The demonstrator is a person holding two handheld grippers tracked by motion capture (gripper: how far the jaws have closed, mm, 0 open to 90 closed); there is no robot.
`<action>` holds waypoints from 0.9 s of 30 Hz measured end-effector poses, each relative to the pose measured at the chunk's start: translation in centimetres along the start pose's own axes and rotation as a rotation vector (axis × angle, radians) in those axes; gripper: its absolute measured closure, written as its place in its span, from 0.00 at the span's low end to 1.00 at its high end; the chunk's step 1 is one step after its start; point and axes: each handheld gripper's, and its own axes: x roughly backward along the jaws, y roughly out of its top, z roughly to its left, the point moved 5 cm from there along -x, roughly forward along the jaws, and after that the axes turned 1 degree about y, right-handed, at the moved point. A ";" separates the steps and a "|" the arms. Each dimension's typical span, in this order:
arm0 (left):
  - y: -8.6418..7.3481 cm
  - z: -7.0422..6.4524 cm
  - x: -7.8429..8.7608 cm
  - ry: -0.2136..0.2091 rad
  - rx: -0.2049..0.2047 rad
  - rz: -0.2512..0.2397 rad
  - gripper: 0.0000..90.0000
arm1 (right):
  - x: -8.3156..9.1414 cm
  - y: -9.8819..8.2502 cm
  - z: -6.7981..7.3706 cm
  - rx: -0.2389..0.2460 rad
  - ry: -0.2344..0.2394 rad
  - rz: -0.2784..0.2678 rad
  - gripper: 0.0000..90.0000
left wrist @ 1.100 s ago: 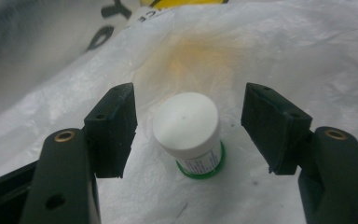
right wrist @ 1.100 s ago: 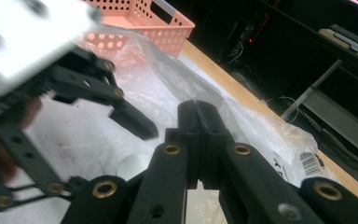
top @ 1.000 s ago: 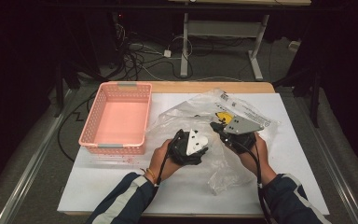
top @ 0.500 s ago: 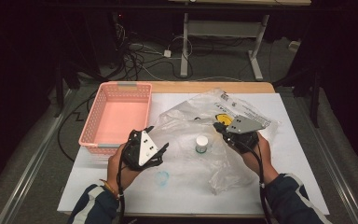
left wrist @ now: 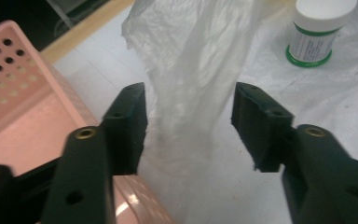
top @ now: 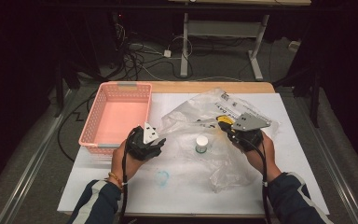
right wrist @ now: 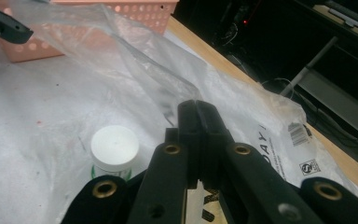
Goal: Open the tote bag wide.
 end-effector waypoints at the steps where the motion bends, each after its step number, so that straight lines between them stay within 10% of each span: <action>1: -0.1 0.1 0.0 -0.007 0.005 0.001 0.56 | 0.1 0.0 -0.2 -0.004 -0.002 -0.001 1.00; 16: 1.9 -3.0 -2.9 -0.130 -0.035 -0.047 0.93 | -0.6 -1.1 -2.0 -0.051 -0.043 0.018 0.99; 27: 2.0 -3.1 -2.2 -0.126 -0.036 -0.067 0.94 | 1.0 -0.8 -0.9 -0.051 0.000 -0.018 0.60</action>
